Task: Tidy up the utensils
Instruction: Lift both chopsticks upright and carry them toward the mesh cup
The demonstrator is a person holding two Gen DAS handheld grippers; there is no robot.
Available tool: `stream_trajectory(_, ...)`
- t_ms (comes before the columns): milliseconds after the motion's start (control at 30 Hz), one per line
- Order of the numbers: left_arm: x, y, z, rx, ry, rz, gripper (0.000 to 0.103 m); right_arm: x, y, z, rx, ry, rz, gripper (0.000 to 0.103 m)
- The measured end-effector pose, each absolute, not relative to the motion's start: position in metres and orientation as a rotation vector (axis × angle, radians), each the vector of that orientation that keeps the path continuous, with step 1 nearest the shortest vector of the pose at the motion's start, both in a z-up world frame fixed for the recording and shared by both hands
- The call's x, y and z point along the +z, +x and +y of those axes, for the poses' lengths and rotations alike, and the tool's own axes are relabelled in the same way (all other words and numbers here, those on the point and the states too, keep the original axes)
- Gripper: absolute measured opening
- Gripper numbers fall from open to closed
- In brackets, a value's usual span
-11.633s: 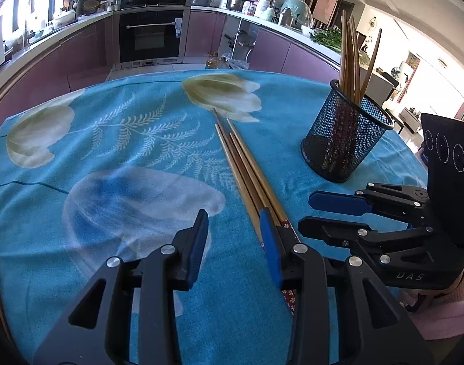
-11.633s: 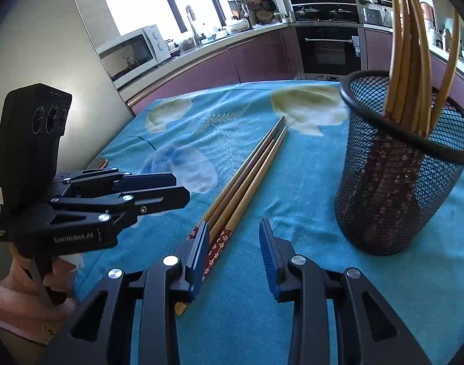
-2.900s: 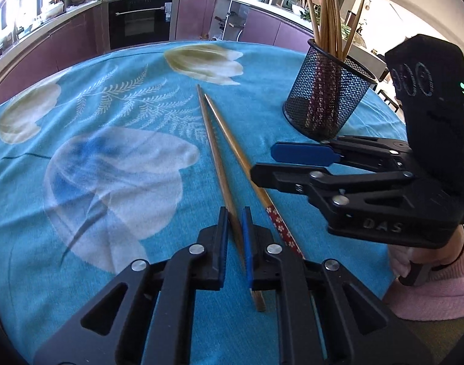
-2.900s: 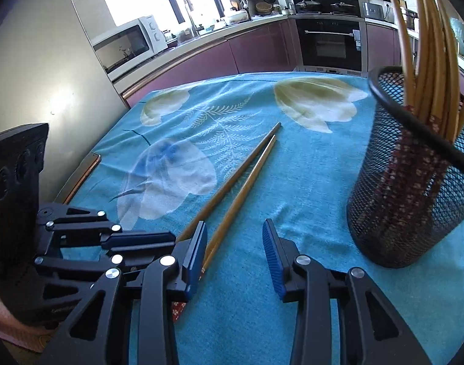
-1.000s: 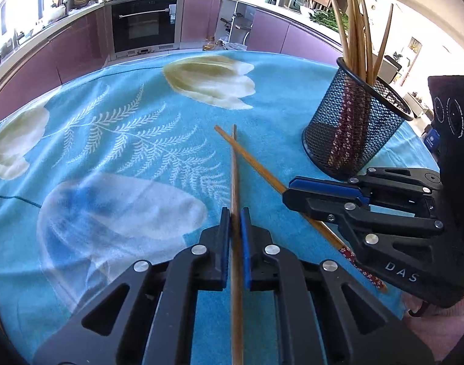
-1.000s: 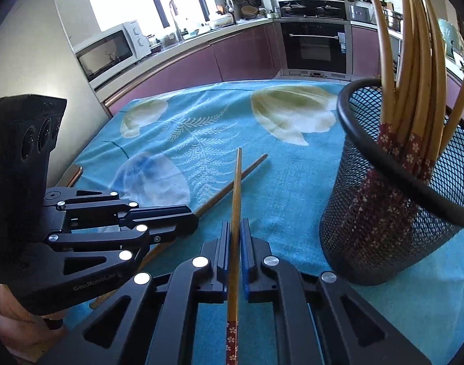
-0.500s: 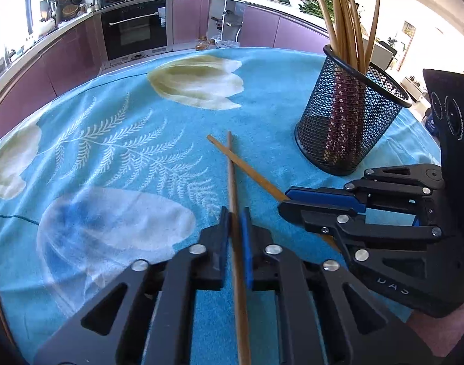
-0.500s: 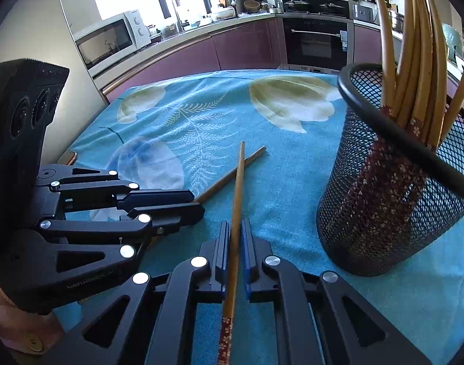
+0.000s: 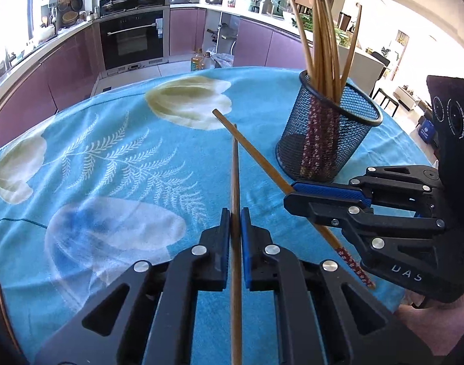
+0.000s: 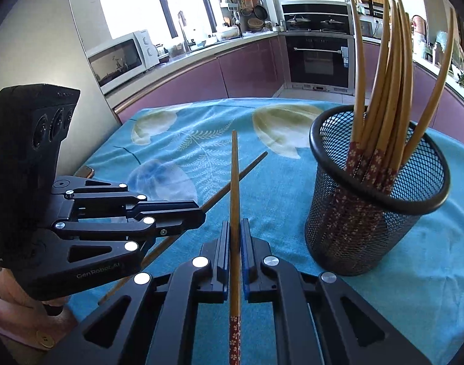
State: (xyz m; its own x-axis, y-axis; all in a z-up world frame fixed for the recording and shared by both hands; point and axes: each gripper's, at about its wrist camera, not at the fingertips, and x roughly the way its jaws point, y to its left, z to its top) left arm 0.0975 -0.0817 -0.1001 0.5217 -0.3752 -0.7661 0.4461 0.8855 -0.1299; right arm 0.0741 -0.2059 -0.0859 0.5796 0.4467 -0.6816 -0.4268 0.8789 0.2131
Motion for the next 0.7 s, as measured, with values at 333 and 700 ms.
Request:
stream_trajectory(333,-0.079,0.082,-0.083,-0.517,0.084,0.843,0.008,-0.072,0.067,-0.217,0.507,0.043,0.755,0.006)
stream_trajectory(700,-0.058,0.075,-0.078,-0.555,0.047,0.794,0.008,-0.055,0.057,-0.229,0.503,0.063,0.687,0.006)
